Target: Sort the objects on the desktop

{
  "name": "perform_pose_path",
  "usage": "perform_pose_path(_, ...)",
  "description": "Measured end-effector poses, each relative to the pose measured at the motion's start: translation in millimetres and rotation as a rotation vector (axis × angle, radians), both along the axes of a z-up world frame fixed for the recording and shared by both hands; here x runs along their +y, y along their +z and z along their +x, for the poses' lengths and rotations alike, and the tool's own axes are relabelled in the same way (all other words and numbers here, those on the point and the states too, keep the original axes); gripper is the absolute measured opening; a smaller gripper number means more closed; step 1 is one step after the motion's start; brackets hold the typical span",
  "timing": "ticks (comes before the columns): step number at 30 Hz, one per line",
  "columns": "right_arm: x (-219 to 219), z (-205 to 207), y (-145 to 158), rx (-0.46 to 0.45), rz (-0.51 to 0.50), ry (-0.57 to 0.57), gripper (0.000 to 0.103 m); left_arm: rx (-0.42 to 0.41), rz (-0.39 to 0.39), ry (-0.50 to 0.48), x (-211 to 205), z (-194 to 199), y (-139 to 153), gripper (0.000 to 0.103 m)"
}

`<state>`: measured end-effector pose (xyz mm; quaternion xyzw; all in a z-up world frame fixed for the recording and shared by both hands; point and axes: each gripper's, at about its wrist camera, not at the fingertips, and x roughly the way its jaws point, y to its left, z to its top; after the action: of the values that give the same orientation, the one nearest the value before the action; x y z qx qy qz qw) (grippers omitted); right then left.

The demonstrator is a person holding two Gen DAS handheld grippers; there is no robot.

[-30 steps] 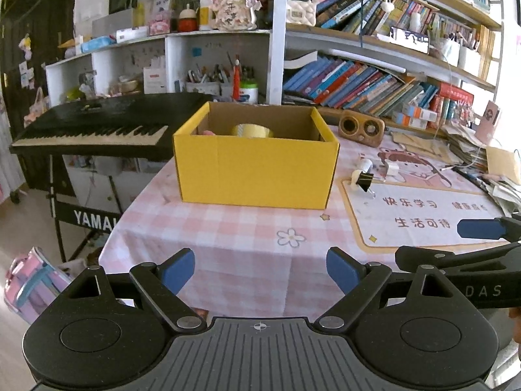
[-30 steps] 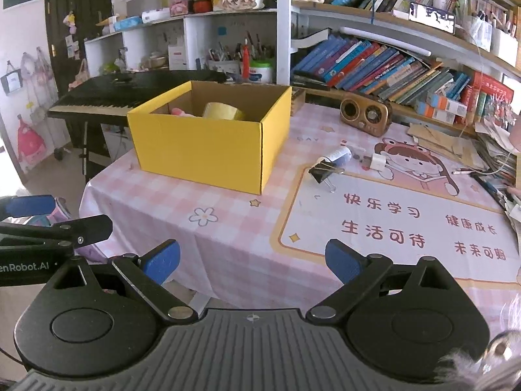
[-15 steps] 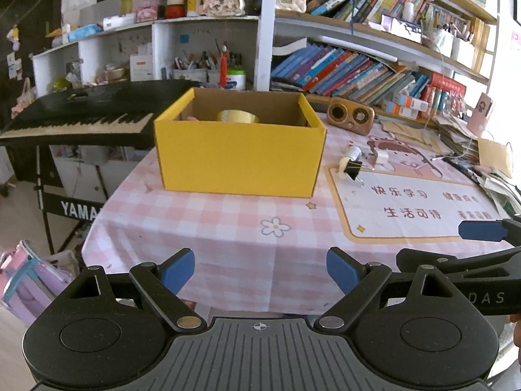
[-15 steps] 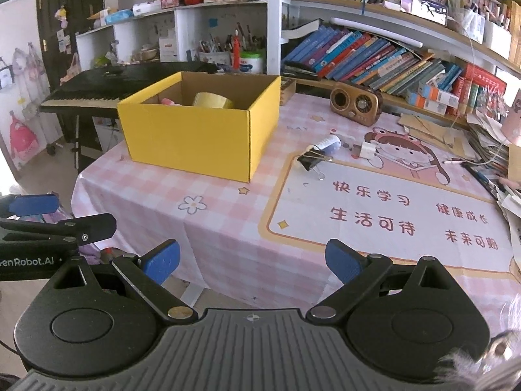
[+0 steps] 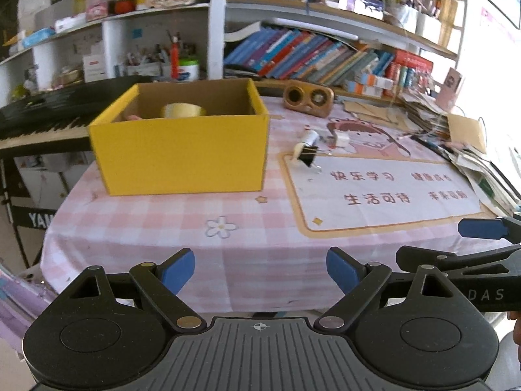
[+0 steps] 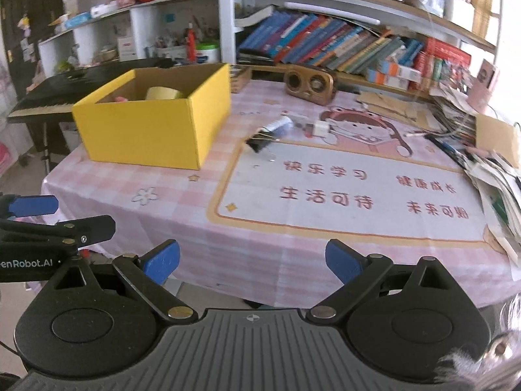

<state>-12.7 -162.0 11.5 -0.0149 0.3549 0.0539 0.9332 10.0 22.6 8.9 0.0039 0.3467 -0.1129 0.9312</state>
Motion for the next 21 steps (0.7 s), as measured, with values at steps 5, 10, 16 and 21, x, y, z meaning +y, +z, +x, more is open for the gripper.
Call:
perform_pose_path(5, -19.2, 4.1, -2.3, 0.016, 0.0, -0.041, 0.097, 0.018, 0.005, -0.044, -21.0, 11.5, -2.6, 0.09)
perform_pose_path(10, -41.5, 13.2, -5.3, 0.04, 0.014, -0.088, 0.097, 0.019, 0.004, -0.084, -41.6, 23.3, -3.0, 0.09)
perform_pose_path(16, -66.5, 20.8, -4.6, 0.039, 0.005, -0.133, 0.097, 0.012, 0.0, -0.128, -68.5, 36.8, -2.6, 0.09)
perform_pose_path(21, -84.2, 31.7, -3.1, 0.036, -0.001, -0.146, 0.096, 0.008, -0.015, -0.14, -83.6, 47.7, -3.0, 0.09)
